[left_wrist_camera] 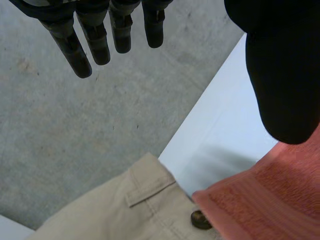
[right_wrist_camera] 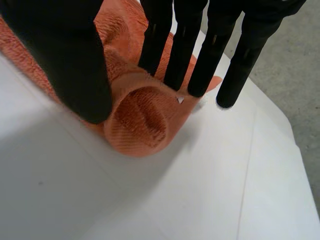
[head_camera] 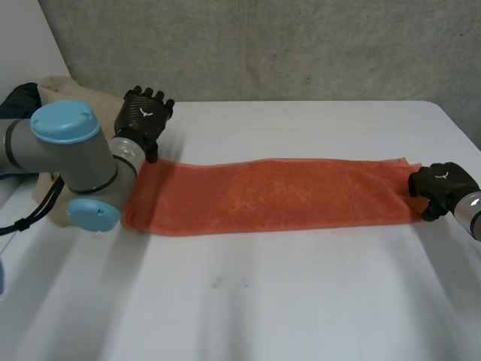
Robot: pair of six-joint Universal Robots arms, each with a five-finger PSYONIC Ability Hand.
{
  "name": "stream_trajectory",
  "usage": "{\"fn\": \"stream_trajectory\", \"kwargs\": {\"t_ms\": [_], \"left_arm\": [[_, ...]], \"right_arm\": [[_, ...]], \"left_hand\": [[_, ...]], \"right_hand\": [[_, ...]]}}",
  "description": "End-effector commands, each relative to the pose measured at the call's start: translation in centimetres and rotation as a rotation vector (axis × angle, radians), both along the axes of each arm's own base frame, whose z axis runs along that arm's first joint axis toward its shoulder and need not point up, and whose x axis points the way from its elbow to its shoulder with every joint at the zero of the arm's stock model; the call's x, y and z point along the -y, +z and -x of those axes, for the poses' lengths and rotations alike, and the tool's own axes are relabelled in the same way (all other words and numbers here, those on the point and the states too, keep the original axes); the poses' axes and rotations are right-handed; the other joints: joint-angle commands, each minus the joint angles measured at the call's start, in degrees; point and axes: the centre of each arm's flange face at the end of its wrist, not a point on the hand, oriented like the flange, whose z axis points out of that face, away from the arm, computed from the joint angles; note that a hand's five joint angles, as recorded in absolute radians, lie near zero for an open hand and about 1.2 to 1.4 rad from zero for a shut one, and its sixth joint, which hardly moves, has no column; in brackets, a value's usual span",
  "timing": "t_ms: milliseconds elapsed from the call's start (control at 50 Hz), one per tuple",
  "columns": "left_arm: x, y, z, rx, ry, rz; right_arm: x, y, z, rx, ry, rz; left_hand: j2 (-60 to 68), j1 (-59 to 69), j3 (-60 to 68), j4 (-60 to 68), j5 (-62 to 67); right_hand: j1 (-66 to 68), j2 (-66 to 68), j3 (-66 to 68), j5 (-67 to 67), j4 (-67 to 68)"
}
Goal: Fold the laundry.
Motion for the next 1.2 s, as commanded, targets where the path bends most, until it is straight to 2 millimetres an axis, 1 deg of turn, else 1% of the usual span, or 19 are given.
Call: {"fn": "stream_trajectory", "kwargs": {"t_ms": [20,140,280,400,560,640,660,720,740,800,820,860,900,960,1040,1060,1120,1140,1200], "left_arm": [[-1.5,-0.1,-0.1,0.009,-0.009,-0.023],[-2.8,0.5,-0.6,0.010,-0.008,-0.035],[-4.9,2.3,-1.4,-0.044,-0.009,-0.049],[-6.3,3.3,-2.0,-0.081,-0.010,-0.060],[-7.4,4.2,-2.4,-0.090,-0.010,-0.053],[-7.6,4.6,-2.5,-0.094,-0.009,-0.046],[-7.7,4.8,-2.6,-0.096,-0.008,-0.043],[-7.8,5.2,-2.7,-0.100,-0.007,-0.035],[-7.9,5.4,-2.8,-0.102,-0.004,-0.031],[-8.3,5.4,-3.1,-0.100,-0.002,-0.036],[-8.6,5.6,-3.2,-0.101,-0.001,-0.033],[-8.9,5.6,-3.5,-0.101,0.002,-0.035],[-9.4,5.3,-3.6,-0.096,0.001,-0.048],[-9.9,4.8,-3.8,-0.089,0.001,-0.065],[-10.4,3.7,-4.0,-0.077,0.003,-0.093],[-10.5,3.6,-4.0,-0.076,0.003,-0.096],[-10.6,3.4,-4.0,-0.074,0.002,-0.104],[-10.6,3.4,-4.0,-0.075,0.000,-0.102],[-10.6,3.7,-3.7,-0.078,-0.008,-0.093]], "right_arm": [[0.6,0.1,0.4,-0.063,-0.012,0.052],[1.1,0.5,2.5,-0.177,-0.129,0.072],[2.3,3.8,8.8,-0.370,-0.265,0.154],[2.8,5.1,8.7,-0.497,-0.229,0.207],[1.8,7.6,1.0,-0.401,-0.075,0.326],[0.0,8.6,-5.0,-0.351,0.093,0.404],[-1.1,9.0,-7.9,-0.329,0.180,0.449],[-3.4,9.5,-12.5,-0.294,0.314,0.518],[-5.0,9.9,-15.2,-0.265,0.392,0.564],[-7.4,9.7,-18.8,-0.223,0.503,0.622],[-9.0,8.8,-21.1,-0.199,0.583,0.639],[-10.7,7.5,-23.2,-0.175,0.665,0.649],[-13.8,5.5,-26.3,-0.146,0.791,0.651],[-17.0,2.7,-28.9,-0.125,0.914,0.620],[-19.2,-0.3,-30.4,-0.148,0.982,0.588],[-19.4,-0.6,-30.5,-0.156,0.982,0.586],[-18.6,0.2,-30.0,-0.186,0.882,0.590],[-18.1,0.7,-29.7,-0.192,0.842,0.590],[-17.5,2.9,-28.5,-0.183,0.715,0.581]], "left_hand": [[-0.49,0.25,-0.99,-0.47,-1.59],[-0.66,0.08,-1.16,-0.64,-1.76],[-0.83,-0.08,-1.32,-0.81,-1.93],[-0.99,-0.25,-1.49,-0.98,-2.09],[-0.99,-0.25,-1.49,-0.98,-2.09],[-0.99,-0.25,-1.49,-0.98,-2.09],[-0.99,-0.25,-1.49,-0.98,-2.09],[-0.99,-0.25,-1.49,-0.98,-2.09],[-0.99,-0.25,-1.49,-0.98,-2.09],[-1.16,-0.42,-1.66,-1.14,-2.26],[-1.16,-0.42,-1.66,-1.14,-2.26],[-1.33,-0.59,-1.83,-1.31,-2.43],[-1.50,-0.76,-2.00,-1.48,-2.60],[-1.50,-0.76,-2.00,-1.48,-2.60],[-1.50,-0.76,-2.00,-1.48,-2.60],[-1.50,-0.76,-2.00,-1.48,-2.60],[-1.55,-0.80,-2.04,-1.53,-2.65],[-1.55,-0.80,-2.04,-1.53,-2.65],[-1.55,-0.80,-2.04,-1.53,-2.65]], "right_hand": [[31.10,30.51,30.63,30.87,30.57],[31.10,30.51,30.63,30.87,30.57],[31.10,30.51,30.63,30.87,30.57],[31.10,30.51,30.63,30.87,30.57],[31.10,30.51,30.63,30.87,30.57],[31.10,30.51,30.63,30.87,30.57],[31.10,30.51,30.63,30.87,30.57],[31.10,30.51,30.63,30.87,30.57],[31.10,30.51,30.63,30.87,30.57],[31.10,30.51,30.63,30.87,30.57],[31.10,30.51,30.63,30.87,30.57],[31.10,30.51,30.63,30.87,30.57],[31.10,30.51,30.63,30.87,30.57],[31.10,30.51,30.63,30.87,30.57],[29.67,29.07,29.19,29.43,29.13],[17.16,16.57,16.69,16.93,16.63],[-32.38,-32.97,-32.85,-32.61,-32.91],[-38.25,-38.84,-38.72,-38.48,-38.78],[-38.90,-39.49,-39.37,-39.13,-39.43]]}}
